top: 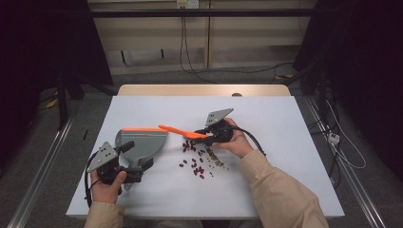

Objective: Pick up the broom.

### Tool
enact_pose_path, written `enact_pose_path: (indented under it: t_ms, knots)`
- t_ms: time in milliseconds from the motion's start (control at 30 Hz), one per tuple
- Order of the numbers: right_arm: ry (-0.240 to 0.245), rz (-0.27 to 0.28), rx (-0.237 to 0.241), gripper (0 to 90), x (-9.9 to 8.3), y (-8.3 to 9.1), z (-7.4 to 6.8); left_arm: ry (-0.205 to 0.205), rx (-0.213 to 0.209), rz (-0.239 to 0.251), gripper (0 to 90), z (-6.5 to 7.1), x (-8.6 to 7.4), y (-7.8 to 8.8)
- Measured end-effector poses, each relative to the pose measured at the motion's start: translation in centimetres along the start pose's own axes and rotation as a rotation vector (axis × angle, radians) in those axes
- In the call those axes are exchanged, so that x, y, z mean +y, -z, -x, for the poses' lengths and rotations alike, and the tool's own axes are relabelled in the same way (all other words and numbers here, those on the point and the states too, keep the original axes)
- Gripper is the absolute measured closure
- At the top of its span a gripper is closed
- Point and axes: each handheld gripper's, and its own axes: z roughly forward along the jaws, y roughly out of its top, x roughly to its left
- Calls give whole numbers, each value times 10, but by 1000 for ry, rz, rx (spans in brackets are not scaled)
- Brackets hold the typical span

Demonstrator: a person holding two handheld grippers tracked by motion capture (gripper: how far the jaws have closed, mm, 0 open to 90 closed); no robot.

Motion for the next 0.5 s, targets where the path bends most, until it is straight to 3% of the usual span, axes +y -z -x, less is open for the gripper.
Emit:
enact_pose_path:
  t_ms: [500]
  knots:
    - [14,0,21,675,-3,5,-9,-2,0,5,37,0,1,0]
